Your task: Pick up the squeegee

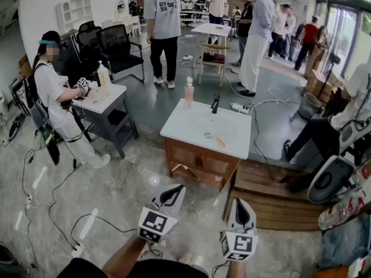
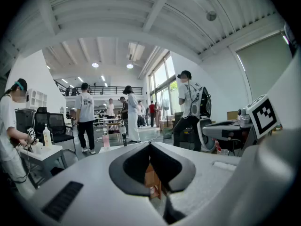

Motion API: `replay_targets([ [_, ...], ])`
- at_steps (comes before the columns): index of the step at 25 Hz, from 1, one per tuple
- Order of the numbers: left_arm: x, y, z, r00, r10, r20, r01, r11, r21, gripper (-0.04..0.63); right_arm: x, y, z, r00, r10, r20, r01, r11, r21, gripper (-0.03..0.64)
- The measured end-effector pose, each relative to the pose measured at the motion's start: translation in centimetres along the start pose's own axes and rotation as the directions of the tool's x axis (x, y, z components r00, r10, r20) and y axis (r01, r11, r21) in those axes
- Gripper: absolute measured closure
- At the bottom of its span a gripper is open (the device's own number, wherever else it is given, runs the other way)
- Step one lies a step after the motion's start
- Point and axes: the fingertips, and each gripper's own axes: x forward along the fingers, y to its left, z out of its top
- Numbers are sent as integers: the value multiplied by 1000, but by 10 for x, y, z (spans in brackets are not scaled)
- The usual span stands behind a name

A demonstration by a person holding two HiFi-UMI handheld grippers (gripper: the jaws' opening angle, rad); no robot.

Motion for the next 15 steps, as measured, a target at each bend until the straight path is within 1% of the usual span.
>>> replay_targets([
  [15, 9, -8, 3, 1000, 9, -7, -9, 1000, 2, 592, 1, -13, 0, 1000, 5, -7, -5, 1000, 7, 618],
])
